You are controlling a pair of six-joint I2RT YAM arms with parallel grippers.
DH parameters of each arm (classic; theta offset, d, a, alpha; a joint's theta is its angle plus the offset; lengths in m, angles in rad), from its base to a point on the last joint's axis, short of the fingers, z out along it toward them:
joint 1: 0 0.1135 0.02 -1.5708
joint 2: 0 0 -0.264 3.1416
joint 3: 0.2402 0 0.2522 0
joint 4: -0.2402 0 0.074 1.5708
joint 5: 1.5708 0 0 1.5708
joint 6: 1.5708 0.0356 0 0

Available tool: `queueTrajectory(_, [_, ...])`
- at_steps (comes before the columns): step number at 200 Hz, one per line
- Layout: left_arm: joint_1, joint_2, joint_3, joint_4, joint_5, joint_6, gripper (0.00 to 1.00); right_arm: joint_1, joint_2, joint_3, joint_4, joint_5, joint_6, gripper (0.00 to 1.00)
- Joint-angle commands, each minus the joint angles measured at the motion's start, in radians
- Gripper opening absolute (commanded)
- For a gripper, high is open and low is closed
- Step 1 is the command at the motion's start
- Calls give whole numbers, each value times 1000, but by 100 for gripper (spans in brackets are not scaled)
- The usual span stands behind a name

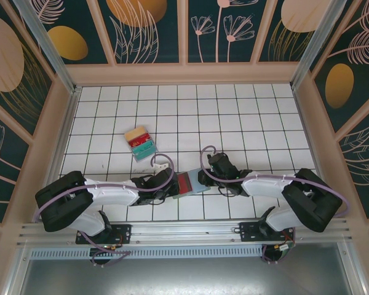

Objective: Take the credit cards out of the card holder

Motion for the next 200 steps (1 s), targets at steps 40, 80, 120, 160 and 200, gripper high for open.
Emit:
queueTrajectory(40, [-5,4,-6,7,15,11,4,14,-137,14,-2,-95,-29,31])
queueTrajectory(80, [-5,10,-3,10,19,13,3,14,-51,7,101,-260,0,24])
queueTrajectory(120, [-5,9,0,5,19,14,3,14,17,6,151,-306,18,22])
queueTrajectory(160, [-5,12,-3,7,23,14,3,14,59,14,164,-318,21,22])
queueTrajectory(200, [-5,11,-2,10,23,13,3,14,89,19,165,-315,19,21])
